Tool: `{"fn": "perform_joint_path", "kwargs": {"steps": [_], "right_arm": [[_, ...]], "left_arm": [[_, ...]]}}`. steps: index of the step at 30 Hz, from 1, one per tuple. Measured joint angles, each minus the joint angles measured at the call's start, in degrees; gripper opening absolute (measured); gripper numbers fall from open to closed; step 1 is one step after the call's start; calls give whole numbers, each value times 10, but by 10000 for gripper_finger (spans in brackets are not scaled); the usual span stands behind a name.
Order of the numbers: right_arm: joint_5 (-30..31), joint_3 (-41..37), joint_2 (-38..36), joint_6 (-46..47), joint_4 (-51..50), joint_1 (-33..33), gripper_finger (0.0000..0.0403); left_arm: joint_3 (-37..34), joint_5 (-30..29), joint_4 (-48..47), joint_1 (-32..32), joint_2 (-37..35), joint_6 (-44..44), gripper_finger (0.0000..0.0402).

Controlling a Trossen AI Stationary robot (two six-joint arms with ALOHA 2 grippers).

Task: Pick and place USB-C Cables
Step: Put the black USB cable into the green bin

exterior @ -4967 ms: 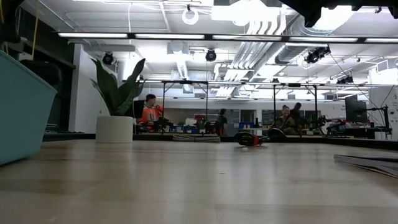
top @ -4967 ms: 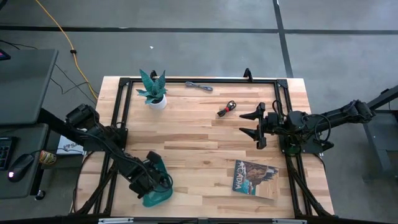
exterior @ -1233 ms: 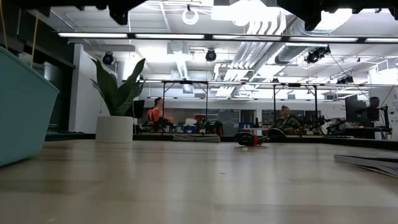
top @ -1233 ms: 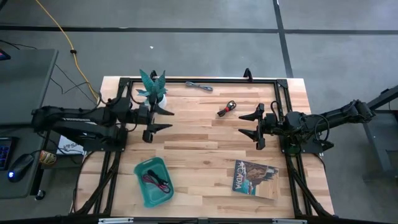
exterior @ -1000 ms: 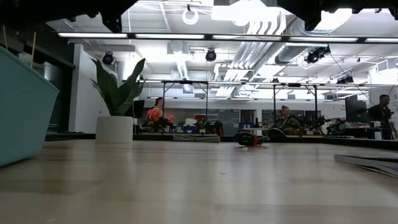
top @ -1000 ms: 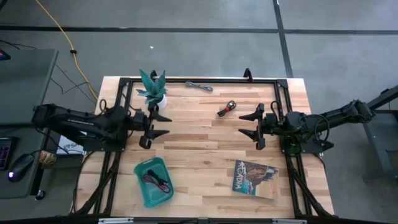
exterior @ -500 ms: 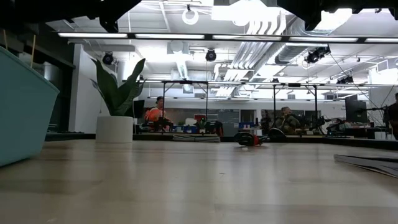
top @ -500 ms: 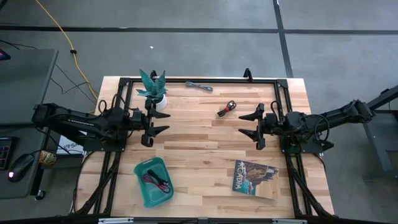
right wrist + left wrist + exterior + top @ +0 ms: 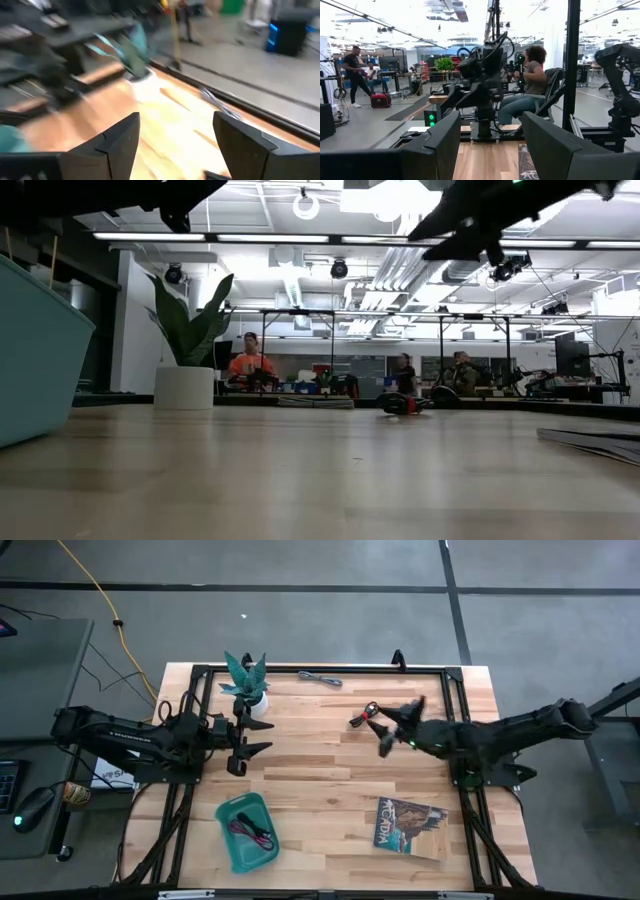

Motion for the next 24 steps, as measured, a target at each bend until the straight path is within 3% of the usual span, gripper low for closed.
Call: {"fn": "perform_joint_path", "kwargs": {"steps": [7,10,17,24], "right_arm": [[-34,192,161,72,-322,-118,244],[-70,246,227,108,-407,-173,244],[-150,255,349,114,-375,-254,244],[-165,253,429,155,-352,-299,244]], "left_arm": [[0,0,0,0,0,-1,192],[0,0,0,0,0,-1,192],[0,0,0,0,0,-1,192],[0,0,0,0,0,-13,192]]}}
